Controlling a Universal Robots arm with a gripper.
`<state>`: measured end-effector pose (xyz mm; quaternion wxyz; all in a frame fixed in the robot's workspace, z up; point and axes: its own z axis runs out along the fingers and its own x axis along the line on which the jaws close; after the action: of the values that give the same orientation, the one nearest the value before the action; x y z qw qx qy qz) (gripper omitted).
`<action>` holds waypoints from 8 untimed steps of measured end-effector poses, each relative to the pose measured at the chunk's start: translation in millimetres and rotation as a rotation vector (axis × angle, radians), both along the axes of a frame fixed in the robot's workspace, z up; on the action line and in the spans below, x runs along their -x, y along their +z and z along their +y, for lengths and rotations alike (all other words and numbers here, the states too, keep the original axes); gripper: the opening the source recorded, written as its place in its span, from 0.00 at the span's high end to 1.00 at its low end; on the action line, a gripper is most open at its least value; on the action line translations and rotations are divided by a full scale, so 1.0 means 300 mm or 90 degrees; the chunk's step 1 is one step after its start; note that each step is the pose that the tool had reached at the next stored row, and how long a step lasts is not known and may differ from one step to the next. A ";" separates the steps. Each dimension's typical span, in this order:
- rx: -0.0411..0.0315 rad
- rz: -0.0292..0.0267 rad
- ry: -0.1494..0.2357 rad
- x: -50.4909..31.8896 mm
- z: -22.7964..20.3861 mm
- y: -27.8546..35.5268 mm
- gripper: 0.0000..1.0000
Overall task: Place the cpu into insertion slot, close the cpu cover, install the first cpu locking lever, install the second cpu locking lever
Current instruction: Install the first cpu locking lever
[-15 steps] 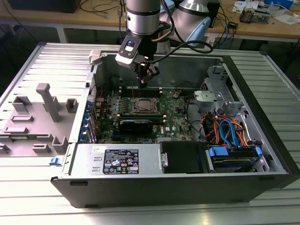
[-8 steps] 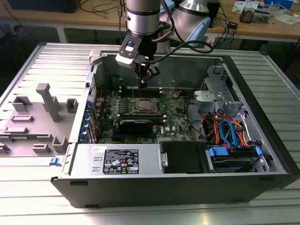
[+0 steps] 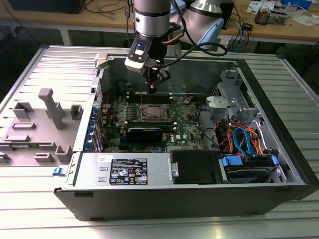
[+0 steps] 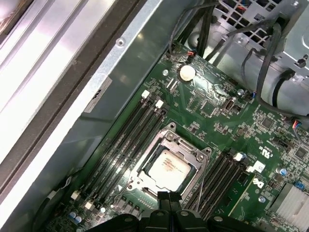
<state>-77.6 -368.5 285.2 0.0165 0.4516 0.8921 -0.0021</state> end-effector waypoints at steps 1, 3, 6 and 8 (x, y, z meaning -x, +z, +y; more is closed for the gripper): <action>0.0000 0.0000 0.013 0.000 0.000 0.000 0.89; 0.0000 0.0000 0.061 0.000 0.000 -0.001 0.89; -0.0001 0.0000 0.108 0.000 0.000 -0.002 0.89; 0.0000 0.0000 0.137 0.000 0.000 -0.003 0.89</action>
<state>-77.7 -368.5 284.3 0.0166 0.3530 0.9355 -0.0003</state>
